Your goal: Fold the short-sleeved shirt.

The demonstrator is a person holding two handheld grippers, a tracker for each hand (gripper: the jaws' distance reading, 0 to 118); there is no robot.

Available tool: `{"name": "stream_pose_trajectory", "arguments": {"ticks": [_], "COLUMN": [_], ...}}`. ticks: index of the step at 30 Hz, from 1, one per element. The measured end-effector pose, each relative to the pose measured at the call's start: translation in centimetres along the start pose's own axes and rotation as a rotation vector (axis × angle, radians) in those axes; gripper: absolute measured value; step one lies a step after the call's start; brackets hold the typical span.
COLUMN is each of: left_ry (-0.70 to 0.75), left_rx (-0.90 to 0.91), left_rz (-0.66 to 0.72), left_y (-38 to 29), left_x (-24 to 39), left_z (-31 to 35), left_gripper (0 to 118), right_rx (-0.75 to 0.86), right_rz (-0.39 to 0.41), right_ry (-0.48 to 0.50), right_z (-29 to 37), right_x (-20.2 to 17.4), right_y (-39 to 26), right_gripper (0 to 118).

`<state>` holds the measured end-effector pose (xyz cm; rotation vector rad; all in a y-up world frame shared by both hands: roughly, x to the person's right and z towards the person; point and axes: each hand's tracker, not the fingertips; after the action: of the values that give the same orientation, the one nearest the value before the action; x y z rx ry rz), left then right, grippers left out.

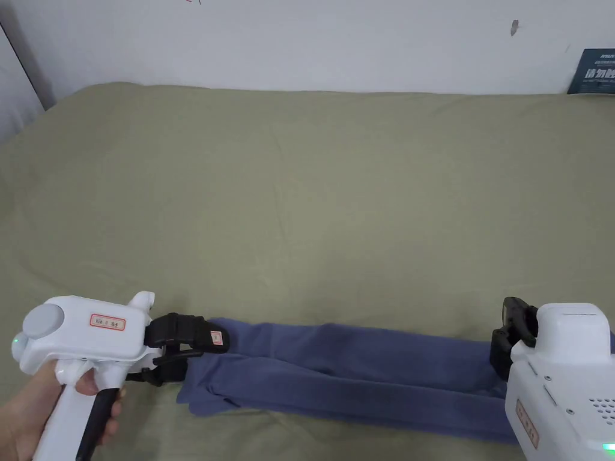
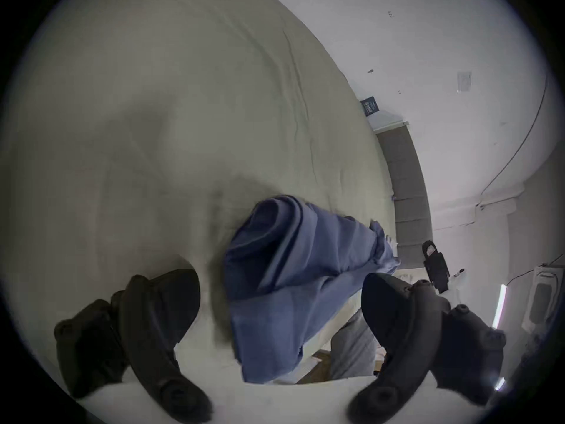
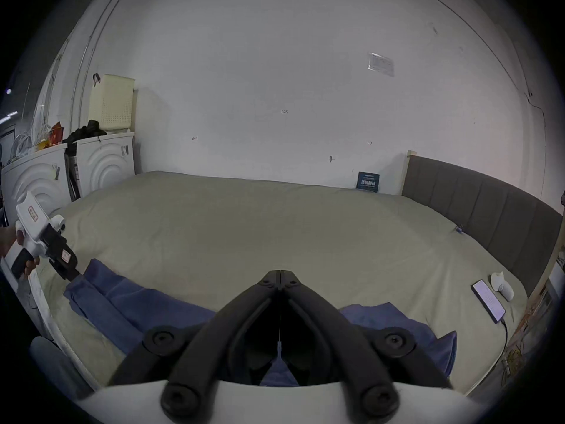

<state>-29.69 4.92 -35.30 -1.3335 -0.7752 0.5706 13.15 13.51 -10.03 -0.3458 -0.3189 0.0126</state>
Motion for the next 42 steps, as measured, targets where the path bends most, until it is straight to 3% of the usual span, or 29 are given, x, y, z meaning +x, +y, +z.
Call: {"name": "stream_pose_trajectory", "arguments": {"ticks": [5, 7, 8, 9, 10, 12, 15, 28, 34, 42], "left_ry": [-0.163, -0.117, -0.117, -0.102, -0.049, 0.118, 0.050, 0.211, 0.196, 0.196], "left_rx": [-0.020, -0.018, -0.013, 0.001, 0.016, 0.029, 0.031, 0.237, 0.206, 0.105], "left_rz": [0.067, 0.031, 0.038, 0.048, 0.040, -0.007, 0.038, 0.119, 0.017, -0.112], "left_y": [-0.2, -0.2, -0.1, 0.0, 0.1, 0.2, 0.1, -2.0, -2.2, -2.6], "left_x": [1.0, 1.7, 1.9, 2.0, 2.1, 2.1, 2.1, 2.8, 9.5, 18.6], "left_z": [-2.3, -3.4, -3.4, -3.2, -3.1, -3.1, -1.8, 11.2, 9.6, -0.3], "left_gripper": [108, 96, 63, 15, 9, 9, 9, 8, 8, 8], "right_rx": [-0.016, -0.019, -0.021, -0.020, -0.021, -0.022, -0.013, 0.029, 0.028, 0.039], "right_rz": [0.003, 0.002, 0.002, -0.001, -0.002, 0.003, 0.003, -0.027, -0.011, -0.013], "right_ry": [-0.008, -0.012, -0.015, -0.014, -0.011, -0.012, -0.010, 0.018, 0.041, 0.030], "right_z": [-0.1, 0.0, 0.1, 0.2, 0.2, 0.4, 0.9, 2.1, 2.1, 3.4], "right_x": [0.5, 0.6, 0.7, 0.8, 0.9, 0.9, 1.0, 1.2, 0.9, 2.4], "right_y": [-0.2, -0.2, -0.2, -0.1, 0.0, 0.2, 0.7, 1.8, 1.7, 2.0], "right_gripper": [1, 1, 1, 1, 1, 1, 1, 1, 1, 1]}}
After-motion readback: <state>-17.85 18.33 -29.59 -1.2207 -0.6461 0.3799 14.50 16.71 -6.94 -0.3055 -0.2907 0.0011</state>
